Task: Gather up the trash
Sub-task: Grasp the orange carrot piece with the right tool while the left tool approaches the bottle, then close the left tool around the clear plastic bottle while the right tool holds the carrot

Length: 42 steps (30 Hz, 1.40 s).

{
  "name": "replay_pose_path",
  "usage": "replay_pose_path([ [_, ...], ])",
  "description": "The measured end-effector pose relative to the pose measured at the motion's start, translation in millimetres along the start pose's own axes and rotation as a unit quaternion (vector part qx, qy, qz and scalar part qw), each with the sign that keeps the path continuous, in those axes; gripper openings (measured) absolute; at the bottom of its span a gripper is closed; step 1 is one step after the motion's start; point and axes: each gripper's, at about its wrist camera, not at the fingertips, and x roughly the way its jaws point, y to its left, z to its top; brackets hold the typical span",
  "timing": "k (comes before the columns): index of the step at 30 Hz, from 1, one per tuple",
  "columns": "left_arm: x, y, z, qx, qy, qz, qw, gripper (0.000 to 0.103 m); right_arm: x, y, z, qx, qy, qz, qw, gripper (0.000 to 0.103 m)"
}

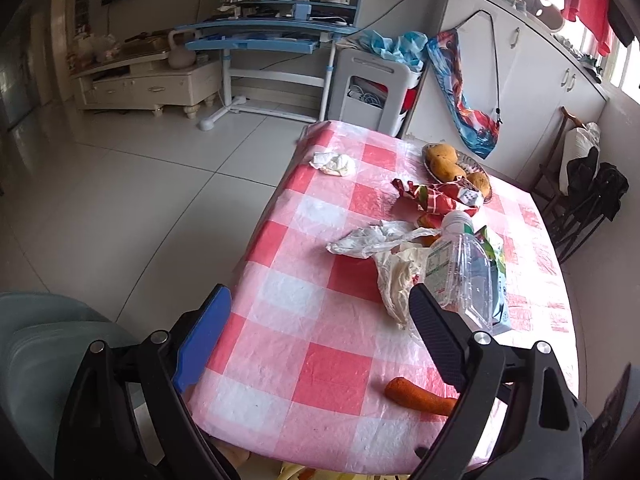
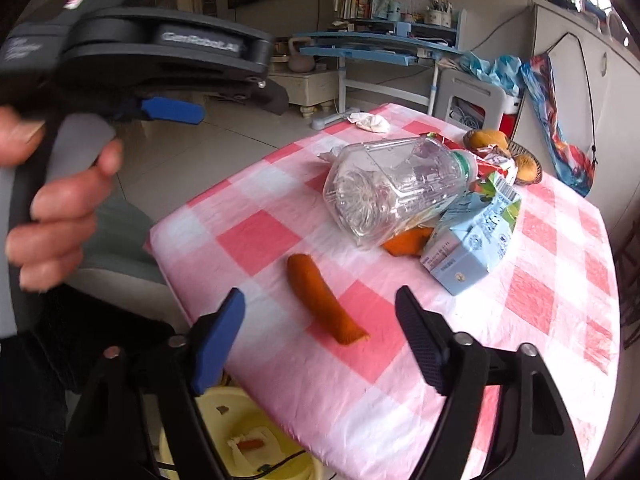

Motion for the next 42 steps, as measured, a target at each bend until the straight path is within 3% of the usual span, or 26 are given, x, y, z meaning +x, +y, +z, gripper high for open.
replay_pose_path([
  [4,-1.1,-12.6,2.8,0.029,-0.002,-0.008,0.9996,0.087,18.7,2.7,2.1,-0.005,0.03,0.002,1.0,0.049],
  [6,0.7,-21.1,4.9,0.046,0.0,-0.018,0.9988,0.087,26.6,1.0,0.8,-0.003,0.043,0.008,0.999,0.032],
  [10,3.8,-41.9,7.8,0.082,-0.002,-0.028,0.9962,0.087,30.4,-4.3,-3.1,-0.008,0.058,0.02,0.998,0.017],
  [14,9.3,-64.6,8.1,0.115,0.009,-0.052,0.992,0.089,19.5,-11.1,-12.1,-0.013,0.065,0.017,0.998,0.016],
  [17,18.9,-94.2,1.4,0.174,0.028,-0.057,0.9827,0.089,10.0,-19.8,-21.2,-0.005,0.068,0.009,0.998,0.016],
  [21,30.5,-130.8,-12.5,0.256,0.028,-0.014,0.9661,0.089,-1.2,-31.4,-30.6,0.008,0.07,0.003,0.998,0.016],
  [27,60.0,-152.7,-6.0,0.315,0.039,0.052,0.9468,0.089,-12.6,-48.3,-40.8,0.035,0.07,0.0,0.997,0.017],
  [33,80.5,-152.4,-0.3,0.314,0.065,0.045,0.9462,0.085,-10.1,-51.4,-38.6,0.042,0.072,0.003,0.997,0.018],
  [37,86.0,-154.9,-5.6,0.309,0.063,0.032,0.9486,0.058,-5.9,-54.3,-35.7,0.037,0.069,-0.001,0.997,0.018],
  [42,79.1,-149.2,-3.4,0.277,0.05,0.014,0.9596,0.053,-6.2,-51.8,-35.0,0.028,0.064,-0.012,0.997,0.019],
])
